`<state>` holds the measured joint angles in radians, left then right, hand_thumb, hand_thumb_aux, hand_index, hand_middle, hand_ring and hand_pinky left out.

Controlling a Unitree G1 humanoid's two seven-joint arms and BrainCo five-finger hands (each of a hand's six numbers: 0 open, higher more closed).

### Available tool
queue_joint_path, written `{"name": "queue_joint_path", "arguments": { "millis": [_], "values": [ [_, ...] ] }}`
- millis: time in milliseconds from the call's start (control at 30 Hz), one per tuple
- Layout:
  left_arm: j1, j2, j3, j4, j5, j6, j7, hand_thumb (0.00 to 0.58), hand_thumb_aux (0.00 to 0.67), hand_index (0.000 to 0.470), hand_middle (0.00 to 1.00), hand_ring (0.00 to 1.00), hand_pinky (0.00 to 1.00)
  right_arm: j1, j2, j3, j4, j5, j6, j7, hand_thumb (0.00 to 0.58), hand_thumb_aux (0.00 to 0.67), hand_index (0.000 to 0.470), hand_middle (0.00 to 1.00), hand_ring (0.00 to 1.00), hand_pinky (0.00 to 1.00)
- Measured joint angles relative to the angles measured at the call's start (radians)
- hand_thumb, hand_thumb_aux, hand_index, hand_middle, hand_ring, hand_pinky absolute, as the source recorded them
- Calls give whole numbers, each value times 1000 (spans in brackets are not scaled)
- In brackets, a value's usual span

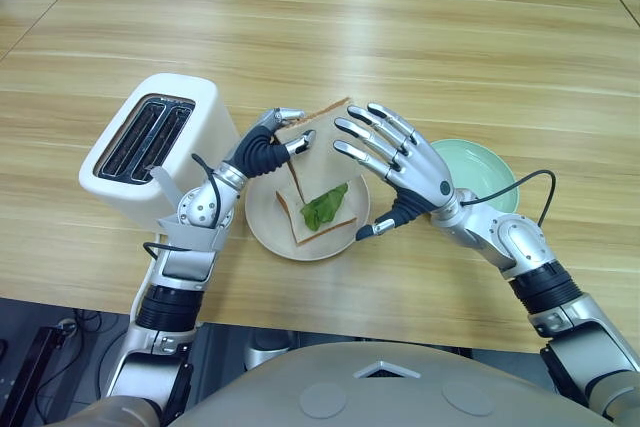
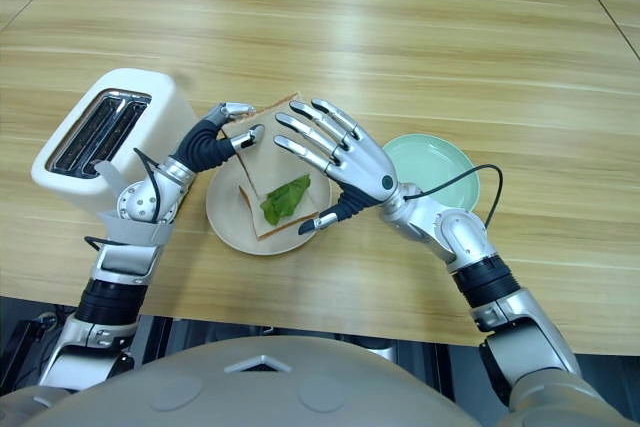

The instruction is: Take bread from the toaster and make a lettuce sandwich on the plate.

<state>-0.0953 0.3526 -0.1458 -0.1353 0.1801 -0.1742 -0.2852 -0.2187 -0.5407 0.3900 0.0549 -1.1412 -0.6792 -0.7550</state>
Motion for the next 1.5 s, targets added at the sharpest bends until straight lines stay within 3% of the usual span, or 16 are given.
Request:
{"name": "queue_joint_path", "arguments": {
  "millis": [1500],
  "values": [
    [29, 9, -41, 250, 41, -47, -37, 580, 670, 460, 1000, 1000, 1000, -8, -66, 206, 260, -113, 44, -152, 0, 0, 0, 0, 0, 0]
  ]
}}
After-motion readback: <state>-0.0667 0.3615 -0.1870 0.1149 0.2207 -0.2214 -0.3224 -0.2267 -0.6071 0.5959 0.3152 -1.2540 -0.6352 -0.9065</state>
